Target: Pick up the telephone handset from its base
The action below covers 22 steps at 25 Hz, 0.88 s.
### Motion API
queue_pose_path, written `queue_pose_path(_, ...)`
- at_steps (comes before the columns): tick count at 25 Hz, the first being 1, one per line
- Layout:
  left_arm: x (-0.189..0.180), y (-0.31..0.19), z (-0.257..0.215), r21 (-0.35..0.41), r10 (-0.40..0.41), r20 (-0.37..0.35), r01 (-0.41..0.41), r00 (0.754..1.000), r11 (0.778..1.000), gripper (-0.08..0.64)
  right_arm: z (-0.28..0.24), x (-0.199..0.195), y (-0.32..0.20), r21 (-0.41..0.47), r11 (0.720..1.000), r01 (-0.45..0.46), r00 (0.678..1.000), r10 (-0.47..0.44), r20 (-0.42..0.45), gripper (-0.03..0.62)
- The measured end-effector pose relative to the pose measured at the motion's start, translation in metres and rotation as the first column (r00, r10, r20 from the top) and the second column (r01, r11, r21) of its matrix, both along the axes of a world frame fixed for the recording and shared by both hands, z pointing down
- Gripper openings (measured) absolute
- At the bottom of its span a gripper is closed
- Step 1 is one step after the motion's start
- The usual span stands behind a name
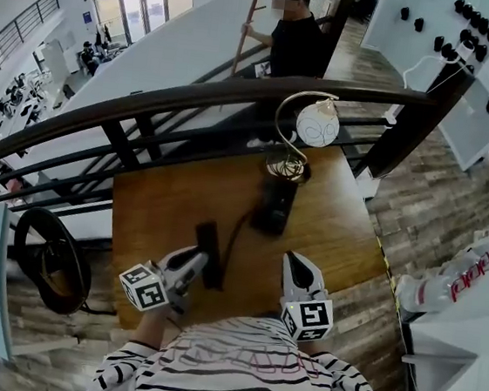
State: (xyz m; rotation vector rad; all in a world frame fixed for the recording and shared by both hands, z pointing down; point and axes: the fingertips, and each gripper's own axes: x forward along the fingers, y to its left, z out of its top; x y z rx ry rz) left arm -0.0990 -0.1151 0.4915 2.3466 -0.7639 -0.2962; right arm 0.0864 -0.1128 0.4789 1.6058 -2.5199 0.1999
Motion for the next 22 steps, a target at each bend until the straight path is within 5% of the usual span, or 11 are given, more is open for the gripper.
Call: queue_pose_path(22, 0.024, -0.005, -0.005, 0.010, 0.028, 0.003, -0.028, 1.000, 1.000, 0.069, -0.006, 0.013, -0.017, 0.021, 1.000, -0.011, 1.000, 0.011, 0.020, 0.002)
